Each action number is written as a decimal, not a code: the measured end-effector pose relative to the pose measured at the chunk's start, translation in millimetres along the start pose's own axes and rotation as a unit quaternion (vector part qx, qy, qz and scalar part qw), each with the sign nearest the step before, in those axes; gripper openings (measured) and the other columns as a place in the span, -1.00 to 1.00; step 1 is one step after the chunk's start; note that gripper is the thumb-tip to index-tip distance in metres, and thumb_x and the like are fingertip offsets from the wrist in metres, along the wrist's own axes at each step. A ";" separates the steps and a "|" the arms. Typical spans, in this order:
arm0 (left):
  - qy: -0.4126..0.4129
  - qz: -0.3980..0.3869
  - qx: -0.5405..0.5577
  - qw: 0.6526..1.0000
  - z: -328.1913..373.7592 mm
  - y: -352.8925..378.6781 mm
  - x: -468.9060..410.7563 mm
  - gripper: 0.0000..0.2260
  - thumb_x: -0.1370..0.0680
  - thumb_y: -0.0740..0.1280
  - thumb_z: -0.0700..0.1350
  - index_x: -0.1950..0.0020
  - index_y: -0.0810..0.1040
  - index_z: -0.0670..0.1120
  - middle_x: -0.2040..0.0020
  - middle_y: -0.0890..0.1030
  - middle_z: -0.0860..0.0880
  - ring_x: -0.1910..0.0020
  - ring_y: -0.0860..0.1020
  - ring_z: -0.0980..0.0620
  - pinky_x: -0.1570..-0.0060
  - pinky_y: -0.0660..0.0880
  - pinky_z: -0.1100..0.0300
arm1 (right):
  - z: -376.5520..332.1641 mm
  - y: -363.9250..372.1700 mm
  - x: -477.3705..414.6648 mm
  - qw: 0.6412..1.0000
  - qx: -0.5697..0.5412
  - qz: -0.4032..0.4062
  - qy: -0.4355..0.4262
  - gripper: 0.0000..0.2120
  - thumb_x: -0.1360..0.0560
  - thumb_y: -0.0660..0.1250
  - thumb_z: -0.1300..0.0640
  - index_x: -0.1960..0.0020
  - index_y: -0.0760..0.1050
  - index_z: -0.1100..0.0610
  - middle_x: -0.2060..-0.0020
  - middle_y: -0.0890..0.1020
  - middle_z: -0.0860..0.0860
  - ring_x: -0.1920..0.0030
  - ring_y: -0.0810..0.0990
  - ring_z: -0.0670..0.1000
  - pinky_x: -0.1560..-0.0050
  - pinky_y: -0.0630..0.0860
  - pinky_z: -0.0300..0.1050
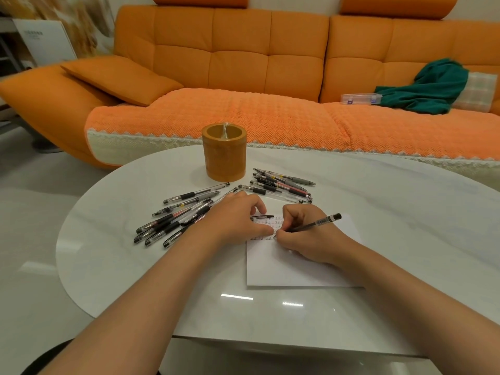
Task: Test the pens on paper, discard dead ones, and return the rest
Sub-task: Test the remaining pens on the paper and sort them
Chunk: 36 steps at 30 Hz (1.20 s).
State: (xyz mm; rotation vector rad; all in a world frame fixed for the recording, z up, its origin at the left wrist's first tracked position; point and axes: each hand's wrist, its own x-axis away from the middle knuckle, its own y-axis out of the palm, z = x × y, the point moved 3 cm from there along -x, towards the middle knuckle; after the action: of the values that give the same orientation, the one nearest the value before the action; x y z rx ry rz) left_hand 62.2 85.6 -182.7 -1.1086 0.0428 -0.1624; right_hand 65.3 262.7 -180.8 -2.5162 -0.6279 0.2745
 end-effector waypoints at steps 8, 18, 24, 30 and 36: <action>-0.009 -0.006 -0.001 1.000 -0.7 1.0 -0.5 -0.58 -0.42 0.45 0.28 -0.21 0.48 0.19 -0.11 0.47 0.11 -0.15 0.39 0.09 -0.12 0.48 0.07 | 0.5 -1.5 1.5 1.000 -0.005 0.020 -0.009 -0.78 -0.41 0.41 0.34 0.33 0.42 0.19 0.46 0.58 0.14 0.47 0.56 -0.01 0.43 0.43 -0.19; -0.006 -0.006 0.003 1.000 -0.4 1.3 0.2 -0.58 -0.43 0.45 0.27 -0.22 0.48 0.18 -0.12 0.47 0.10 -0.14 0.38 0.08 -0.13 0.48 0.07 | 4.9 -2.0 -0.5 1.000 -0.023 0.000 -0.004 -0.81 -0.41 0.41 0.35 0.32 0.44 0.23 0.42 0.59 0.22 0.45 0.58 0.04 0.40 0.46 -0.13; -0.006 -0.007 0.003 1.000 -0.8 1.3 -0.8 -0.57 -0.42 0.46 0.27 -0.21 0.49 0.17 -0.13 0.48 0.09 -0.16 0.39 0.07 -0.13 0.48 0.05 | 4.3 -0.3 -1.2 1.000 -0.020 0.005 -0.001 -0.79 -0.40 0.41 0.35 0.32 0.43 0.20 0.47 0.58 0.09 0.46 0.58 0.02 0.42 0.46 -0.18; -0.008 -0.007 0.006 1.000 -1.4 1.1 -1.1 -0.58 -0.42 0.46 0.27 -0.21 0.49 0.18 -0.13 0.47 0.09 -0.16 0.37 0.08 -0.14 0.48 0.05 | 3.9 -0.7 -0.2 1.000 -0.030 0.005 -0.006 -0.81 -0.42 0.41 0.34 0.31 0.44 0.22 0.48 0.59 0.09 0.47 0.57 0.01 0.40 0.46 -0.18; -0.009 -0.009 0.005 1.000 -0.9 1.5 -1.0 -0.58 -0.43 0.46 0.26 -0.22 0.48 0.18 -0.12 0.48 0.09 -0.15 0.38 0.08 -0.11 0.48 0.08 | 3.4 -0.9 -0.4 0.999 -0.027 -0.016 -0.008 -0.81 -0.42 0.41 0.35 0.31 0.46 0.22 0.46 0.60 0.08 0.44 0.58 0.00 0.37 0.49 -0.14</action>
State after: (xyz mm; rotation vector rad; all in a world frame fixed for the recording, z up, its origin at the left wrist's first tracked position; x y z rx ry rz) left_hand 61.3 85.6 -184.5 -1.0999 0.0158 -0.1695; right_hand 63.6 264.7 -183.2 -2.5559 -0.6910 0.2687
